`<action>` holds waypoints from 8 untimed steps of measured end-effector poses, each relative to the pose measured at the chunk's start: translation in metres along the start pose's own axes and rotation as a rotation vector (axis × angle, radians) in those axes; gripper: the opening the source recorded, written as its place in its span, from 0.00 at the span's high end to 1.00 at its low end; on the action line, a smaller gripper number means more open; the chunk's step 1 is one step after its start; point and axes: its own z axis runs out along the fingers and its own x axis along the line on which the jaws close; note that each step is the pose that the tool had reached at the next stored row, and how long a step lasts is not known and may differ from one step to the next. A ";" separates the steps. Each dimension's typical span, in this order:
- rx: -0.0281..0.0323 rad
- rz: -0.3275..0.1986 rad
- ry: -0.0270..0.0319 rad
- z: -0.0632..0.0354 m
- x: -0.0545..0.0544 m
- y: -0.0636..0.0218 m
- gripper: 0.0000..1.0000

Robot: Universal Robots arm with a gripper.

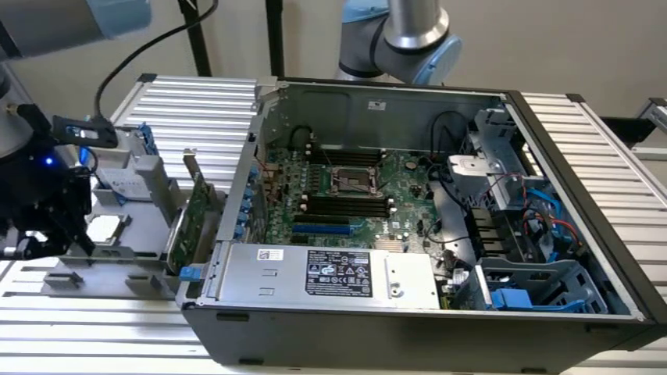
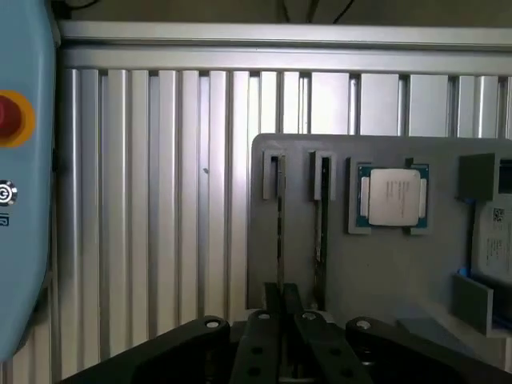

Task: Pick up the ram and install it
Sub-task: 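Pick up the ram and move it above insertion slot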

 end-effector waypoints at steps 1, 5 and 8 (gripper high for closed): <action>0.0000 0.000 0.0000 -0.0047 0.000 -0.0012 1.00; -0.0001 0.000 0.0001 -0.0228 0.000 -0.0078 1.00; 0.0000 0.000 0.0000 -0.0366 0.000 -0.0159 1.00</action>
